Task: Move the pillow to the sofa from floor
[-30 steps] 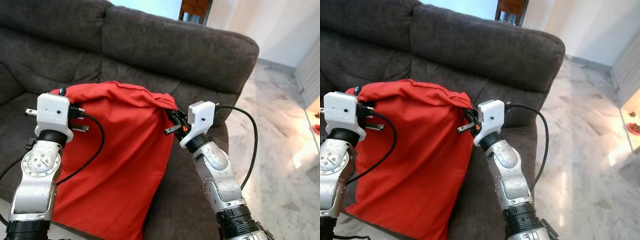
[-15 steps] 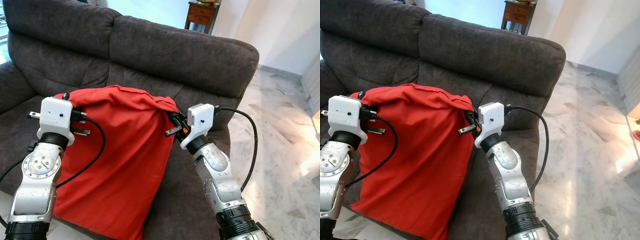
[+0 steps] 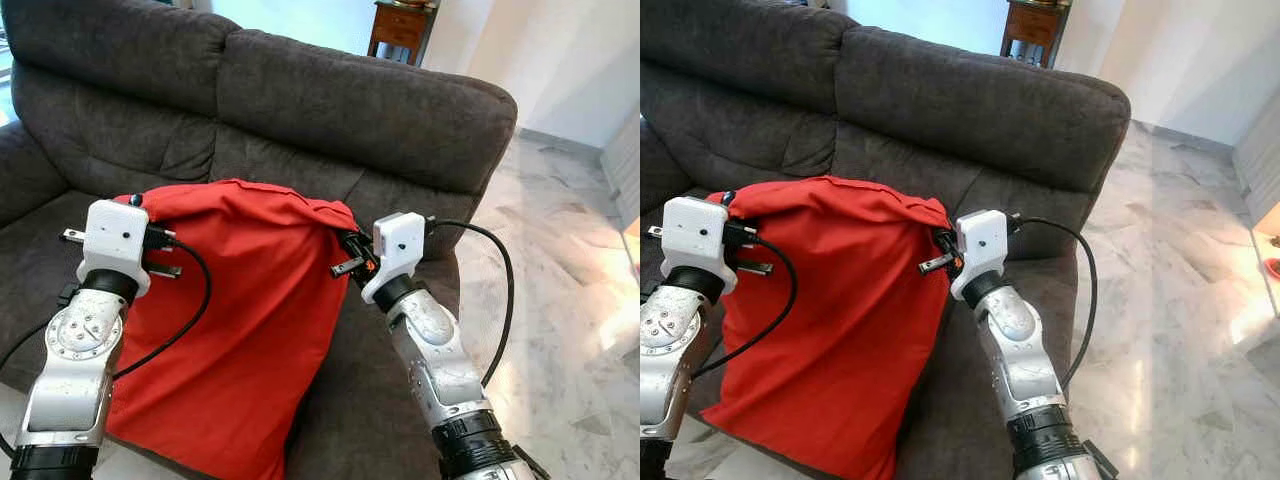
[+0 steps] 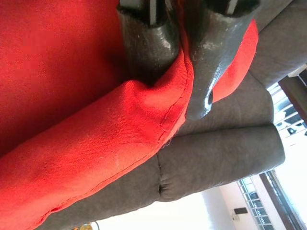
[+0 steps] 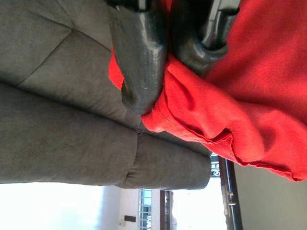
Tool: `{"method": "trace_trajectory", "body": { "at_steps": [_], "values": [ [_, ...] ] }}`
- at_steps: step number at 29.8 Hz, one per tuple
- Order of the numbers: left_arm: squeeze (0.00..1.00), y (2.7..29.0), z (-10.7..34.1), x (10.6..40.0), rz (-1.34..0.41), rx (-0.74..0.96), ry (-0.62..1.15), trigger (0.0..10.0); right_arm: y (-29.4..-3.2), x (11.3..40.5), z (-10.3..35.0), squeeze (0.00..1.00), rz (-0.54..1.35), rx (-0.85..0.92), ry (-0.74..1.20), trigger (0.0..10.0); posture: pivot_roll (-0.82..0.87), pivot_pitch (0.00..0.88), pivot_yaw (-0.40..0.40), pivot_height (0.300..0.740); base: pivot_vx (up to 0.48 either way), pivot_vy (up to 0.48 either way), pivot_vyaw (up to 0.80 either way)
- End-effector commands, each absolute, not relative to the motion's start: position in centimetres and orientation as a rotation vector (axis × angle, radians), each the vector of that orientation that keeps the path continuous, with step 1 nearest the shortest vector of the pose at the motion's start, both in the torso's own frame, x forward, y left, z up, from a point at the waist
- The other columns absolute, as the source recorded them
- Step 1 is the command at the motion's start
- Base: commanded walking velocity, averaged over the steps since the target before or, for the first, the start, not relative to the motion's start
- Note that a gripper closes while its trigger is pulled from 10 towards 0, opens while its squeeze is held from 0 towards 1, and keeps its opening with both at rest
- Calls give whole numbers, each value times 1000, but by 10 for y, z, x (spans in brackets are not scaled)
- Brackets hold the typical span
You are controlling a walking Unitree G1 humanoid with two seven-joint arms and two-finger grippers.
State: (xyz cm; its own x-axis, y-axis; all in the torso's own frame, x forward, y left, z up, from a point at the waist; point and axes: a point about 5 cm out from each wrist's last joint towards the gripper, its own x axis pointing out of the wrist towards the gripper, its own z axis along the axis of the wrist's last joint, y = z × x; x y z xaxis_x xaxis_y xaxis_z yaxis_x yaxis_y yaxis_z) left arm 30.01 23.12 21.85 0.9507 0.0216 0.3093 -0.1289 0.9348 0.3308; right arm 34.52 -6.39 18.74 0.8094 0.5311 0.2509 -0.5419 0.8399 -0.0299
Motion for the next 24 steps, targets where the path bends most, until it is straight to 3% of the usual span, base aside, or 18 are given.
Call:
{"method": "trace_trajectory", "body": {
  "at_steps": [1,2,3,4,19,21,22,24],
  "values": [
    [302,226,218,299,46,353,-305,10000,-65,347,190,0,570,30,-257,10000,231,110,-101,740,0,0,0],
    [1000,226,218,299,46,354,-302,10000,-65,347,190,0,572,30,-252,10000,231,111,-99,740,0,0,0],
    [1000,226,218,299,46,354,-302,10000,-65,347,190,0,572,30,-252,10000,231,111,-99,740,0,0,0],
    [1000,226,218,299,47,353,-299,10000,-64,347,189,1000,575,31,-246,10000,232,111,-100,740,0,0,0],
    [1000,225,220,299,47,365,-305,10000,-65,348,186,1000,556,24,-235,10000,235,115,-100,740,0,0,0],
    [1000,225,219,299,50,368,-300,10000,-67,349,185,945,534,15,-234,10000,235,115,-100,740,0,0,0],
    [1000,226,218,299,53,373,-295,10000,-69,349,184,0,520,20,-229,10000,236,116,-100,740,0,0,0],
    [1000,227,215,299,58,372,-289,10000,-73,352,182,0,478,26,-222,10000,235,116,-100,740,0,0,0]
  ]
}}
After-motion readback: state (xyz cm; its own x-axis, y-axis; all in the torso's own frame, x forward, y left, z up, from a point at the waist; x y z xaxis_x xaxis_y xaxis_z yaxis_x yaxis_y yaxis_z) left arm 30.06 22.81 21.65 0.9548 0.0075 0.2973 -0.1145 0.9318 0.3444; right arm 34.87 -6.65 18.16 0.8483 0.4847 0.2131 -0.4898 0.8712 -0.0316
